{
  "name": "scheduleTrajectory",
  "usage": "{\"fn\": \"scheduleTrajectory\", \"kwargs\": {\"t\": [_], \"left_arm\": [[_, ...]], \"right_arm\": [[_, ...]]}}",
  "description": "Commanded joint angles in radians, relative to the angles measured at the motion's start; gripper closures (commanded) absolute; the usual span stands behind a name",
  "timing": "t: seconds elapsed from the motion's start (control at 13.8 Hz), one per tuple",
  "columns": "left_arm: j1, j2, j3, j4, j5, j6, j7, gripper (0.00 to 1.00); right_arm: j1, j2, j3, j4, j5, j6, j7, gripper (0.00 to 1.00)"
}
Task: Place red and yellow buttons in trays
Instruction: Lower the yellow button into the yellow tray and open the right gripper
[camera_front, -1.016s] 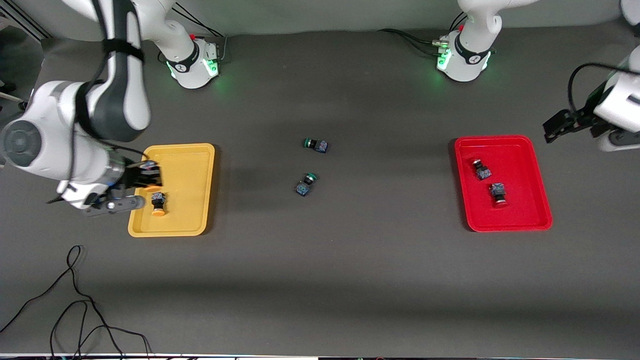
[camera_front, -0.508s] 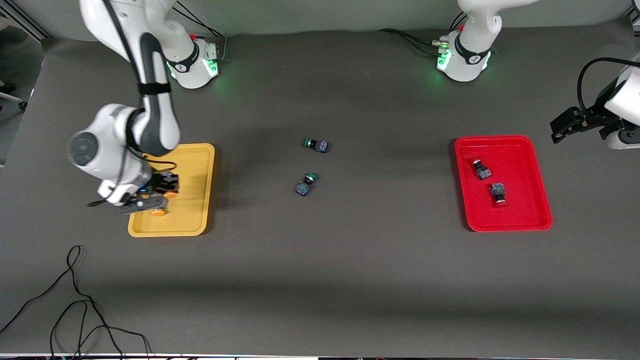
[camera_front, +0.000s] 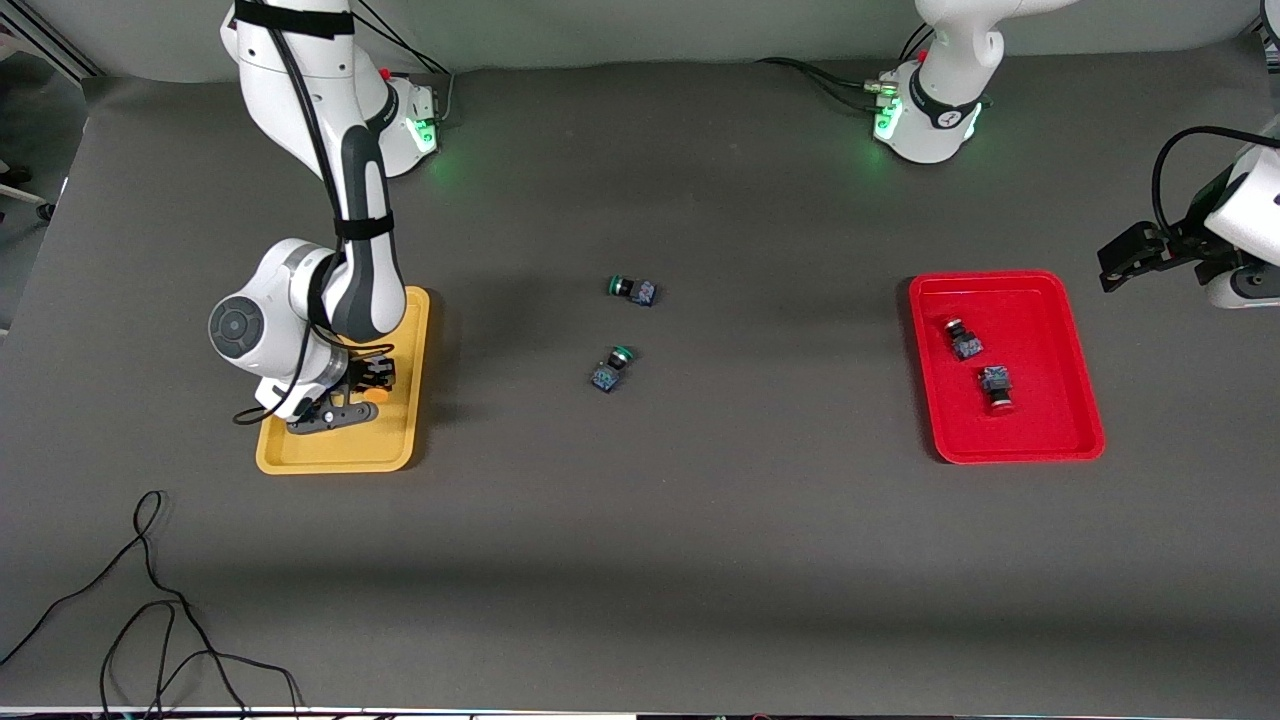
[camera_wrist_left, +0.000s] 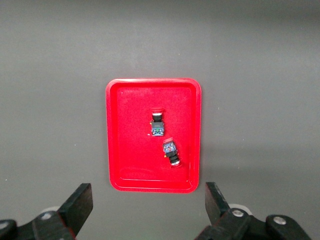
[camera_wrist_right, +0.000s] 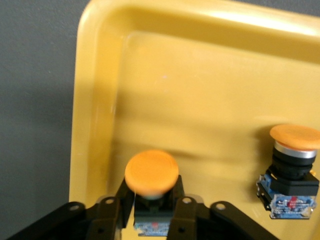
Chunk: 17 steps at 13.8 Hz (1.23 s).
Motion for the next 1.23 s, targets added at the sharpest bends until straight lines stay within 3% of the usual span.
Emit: {"fn": "scheduleTrajectory", "kwargs": {"t": [0.0,0.22,0.51,0.8,1.02,1.16], "left_arm": [[-0.006,0.016,0.003,0.025,0.008,-0.039,0.019,0.00],[-0.007,0.023,0.003,0.020,0.008,-0.050,0.019,0.00],[-0.007,0.023,0.003,0.020,0.008,-0.067,0.019,0.00],[-0.013,0.029,0.002,0.020,0.008,-0.071,0.019,0.00],[-0.022,0.032,0.002,0.020,0.008,-0.070,0.019,0.00],[-0.027,0.035,0.002,0.022,0.008,-0.070,0.017,0.00]], "right_arm": [[-0.012,-0.038,-0.009,0.034,0.025,-0.014,-0.018,0.00],[0.025,-0.047,-0.092,0.105,0.001,-0.146,0.022,0.00],[0.037,-0.052,-0.182,0.287,-0.134,-0.409,0.140,0.00],[0.046,-0.052,-0.273,0.484,-0.205,-0.650,0.212,0.00],[0.054,-0.104,-0.275,0.561,-0.287,-0.714,0.306,0.00],[0.019,-0.200,-0.179,0.559,-0.378,-0.714,0.404,0.00]]}}
